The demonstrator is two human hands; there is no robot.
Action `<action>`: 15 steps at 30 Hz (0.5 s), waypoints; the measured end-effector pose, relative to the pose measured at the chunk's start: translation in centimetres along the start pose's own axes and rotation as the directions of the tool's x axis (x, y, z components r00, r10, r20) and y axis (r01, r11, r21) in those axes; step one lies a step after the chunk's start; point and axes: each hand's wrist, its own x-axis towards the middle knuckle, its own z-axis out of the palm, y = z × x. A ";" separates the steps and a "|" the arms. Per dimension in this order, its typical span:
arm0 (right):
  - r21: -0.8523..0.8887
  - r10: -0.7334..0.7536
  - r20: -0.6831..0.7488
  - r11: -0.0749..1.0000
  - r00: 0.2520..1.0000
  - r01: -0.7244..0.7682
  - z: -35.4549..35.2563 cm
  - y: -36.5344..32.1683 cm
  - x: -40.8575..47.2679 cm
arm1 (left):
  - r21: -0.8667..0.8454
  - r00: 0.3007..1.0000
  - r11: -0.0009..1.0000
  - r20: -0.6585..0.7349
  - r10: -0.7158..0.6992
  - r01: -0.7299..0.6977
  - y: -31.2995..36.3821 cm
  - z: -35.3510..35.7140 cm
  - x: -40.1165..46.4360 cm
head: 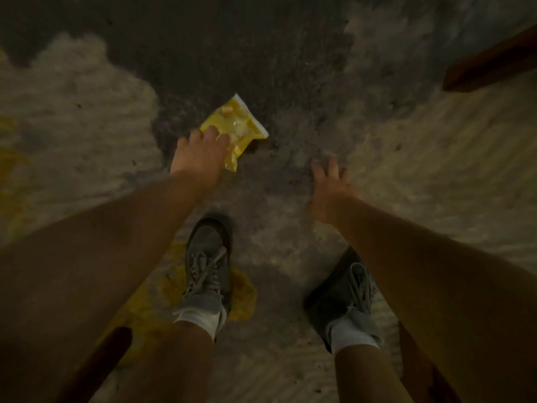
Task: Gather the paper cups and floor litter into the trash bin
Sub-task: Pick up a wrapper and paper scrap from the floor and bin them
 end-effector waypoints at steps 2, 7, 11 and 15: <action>-0.026 0.006 0.073 1.000 0.997 -0.004 2.1 0.0 1.0 | -0.017 0.997 0.999 -0.068 0.045 -0.046 -0.5 0.7 0.1; -0.050 0.006 -0.042 0.999 0.999 -0.008 5.8 -0.1 1.2 | -0.195 0.958 0.967 -0.268 0.106 -0.162 -1.4 0.6 -0.7; 0.088 -0.053 0.045 0.995 0.998 0.048 2.6 1.2 0.5 | -0.276 0.931 0.945 -0.358 0.068 -0.175 -0.9 -1.9 -2.0; 0.028 -0.111 0.121 0.994 0.986 0.109 -5.3 2.3 -2.0 | -0.391 0.900 0.905 -0.436 -0.025 -0.165 0.4 -7.0 -5.8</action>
